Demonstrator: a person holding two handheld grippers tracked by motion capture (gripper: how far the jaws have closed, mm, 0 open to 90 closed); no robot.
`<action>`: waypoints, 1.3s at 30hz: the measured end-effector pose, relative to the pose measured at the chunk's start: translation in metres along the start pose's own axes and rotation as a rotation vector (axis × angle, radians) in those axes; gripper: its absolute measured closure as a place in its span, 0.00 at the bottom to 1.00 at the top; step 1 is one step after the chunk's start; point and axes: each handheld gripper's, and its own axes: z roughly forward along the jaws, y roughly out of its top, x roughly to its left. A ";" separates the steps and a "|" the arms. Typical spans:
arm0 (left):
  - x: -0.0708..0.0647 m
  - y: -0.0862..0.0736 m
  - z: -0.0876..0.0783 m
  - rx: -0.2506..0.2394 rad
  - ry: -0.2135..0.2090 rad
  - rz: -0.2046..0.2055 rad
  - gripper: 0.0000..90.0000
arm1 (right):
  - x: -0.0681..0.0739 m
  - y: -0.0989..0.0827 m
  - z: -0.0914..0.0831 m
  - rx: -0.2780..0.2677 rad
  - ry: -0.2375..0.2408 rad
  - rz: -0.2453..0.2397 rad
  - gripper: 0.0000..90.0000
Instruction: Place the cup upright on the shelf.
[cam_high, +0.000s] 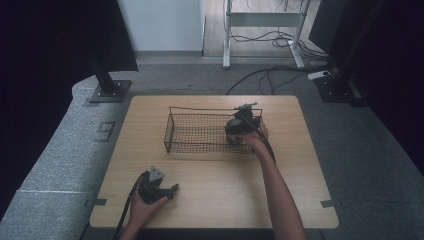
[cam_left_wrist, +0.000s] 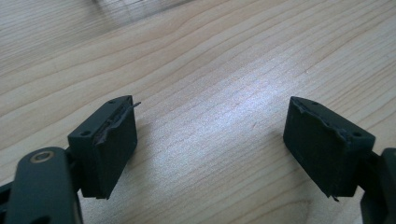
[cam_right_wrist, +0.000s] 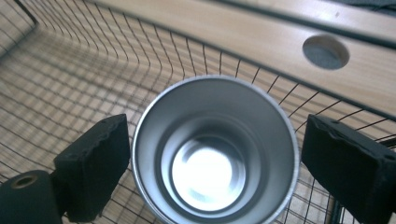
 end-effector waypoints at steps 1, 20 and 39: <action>0.000 0.000 0.000 0.000 0.000 0.000 0.19 | -0.001 0.000 -0.002 -0.013 0.003 0.004 0.09; 0.000 0.000 0.000 0.002 0.000 0.001 0.19 | 0.000 -0.023 -0.050 -0.204 0.078 0.008 0.12; 0.000 0.000 0.000 0.002 0.000 0.001 0.19 | 0.012 -0.106 -0.089 -0.299 0.129 -0.026 0.19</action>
